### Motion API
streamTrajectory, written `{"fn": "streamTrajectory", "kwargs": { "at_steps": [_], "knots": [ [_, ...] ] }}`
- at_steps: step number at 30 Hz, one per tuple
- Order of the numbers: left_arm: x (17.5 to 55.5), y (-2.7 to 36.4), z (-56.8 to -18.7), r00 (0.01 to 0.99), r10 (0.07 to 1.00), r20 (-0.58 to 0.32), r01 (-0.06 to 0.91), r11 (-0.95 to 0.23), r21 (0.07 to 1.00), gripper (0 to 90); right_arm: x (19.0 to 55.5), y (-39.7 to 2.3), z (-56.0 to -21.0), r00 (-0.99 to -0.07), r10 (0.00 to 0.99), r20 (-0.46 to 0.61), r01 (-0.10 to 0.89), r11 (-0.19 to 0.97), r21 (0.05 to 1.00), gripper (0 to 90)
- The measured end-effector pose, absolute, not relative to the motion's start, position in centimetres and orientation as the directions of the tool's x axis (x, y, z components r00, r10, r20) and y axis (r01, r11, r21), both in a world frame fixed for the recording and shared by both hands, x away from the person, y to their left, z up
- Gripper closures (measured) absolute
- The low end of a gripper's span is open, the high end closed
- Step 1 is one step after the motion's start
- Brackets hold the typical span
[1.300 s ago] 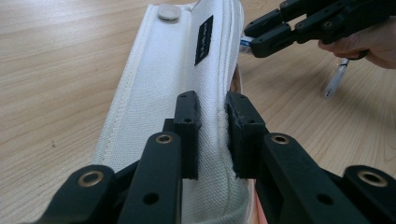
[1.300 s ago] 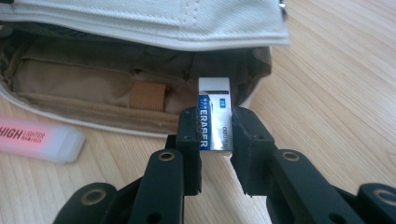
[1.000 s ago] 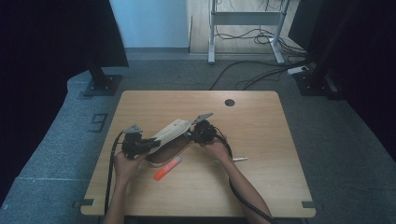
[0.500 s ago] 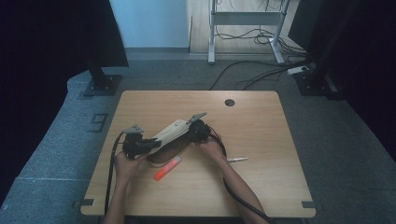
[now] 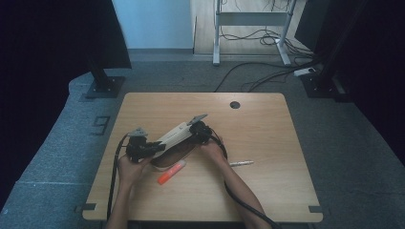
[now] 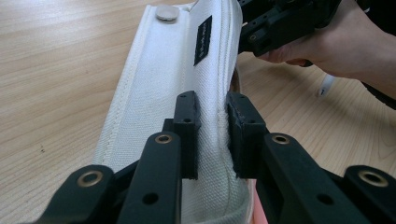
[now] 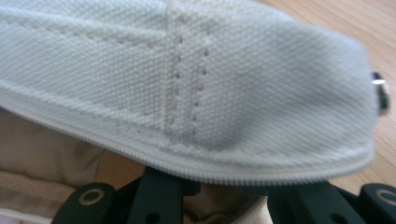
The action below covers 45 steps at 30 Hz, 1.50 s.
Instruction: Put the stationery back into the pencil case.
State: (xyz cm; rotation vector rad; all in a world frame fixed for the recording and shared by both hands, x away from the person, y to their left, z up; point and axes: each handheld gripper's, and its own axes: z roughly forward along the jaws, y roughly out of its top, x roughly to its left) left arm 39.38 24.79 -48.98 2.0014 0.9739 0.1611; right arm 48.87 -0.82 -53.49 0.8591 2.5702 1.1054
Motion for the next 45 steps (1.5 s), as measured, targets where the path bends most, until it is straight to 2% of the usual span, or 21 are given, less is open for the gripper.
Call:
{"fn": "streamTrajectory", "kwargs": {
  "at_steps": [2,9,17,26,36,45],
  "knots": [
    [39.4,24.8,-49.0,0.684,0.688,-0.241,0.575,-0.306,0.759,75.3,48.9,-0.8,-53.5,-0.807,0.589,0.037,0.430,0.544,0.721,68.5],
    [39.4,24.8,-49.0,0.685,0.689,-0.236,0.572,-0.308,0.760,75.1,48.7,-1.1,-53.2,-0.817,0.575,0.044,0.427,0.553,0.716,50.4],
    [39.4,24.8,-49.0,0.686,0.689,-0.235,0.570,-0.308,0.761,74.8,48.0,-2.3,-52.4,-0.821,0.570,0.026,0.415,0.565,0.713,40.0],
    [39.4,24.9,-49.1,0.687,0.687,-0.236,0.570,-0.308,0.761,74.9,47.5,-4.1,-51.7,-0.815,0.579,0.013,0.413,0.565,0.714,34.9],
    [39.5,24.9,-49.1,0.686,0.686,-0.241,0.573,-0.306,0.760,74.7,46.4,-5.7,-50.8,-0.824,0.567,-0.004,0.387,0.567,0.727,33.3],
    [39.4,24.9,-49.2,0.688,0.685,-0.238,0.571,-0.309,0.760,74.5,45.6,-7.2,-50.3,-0.819,0.574,0.005,0.391,0.552,0.736,26.9]
  ]
}}
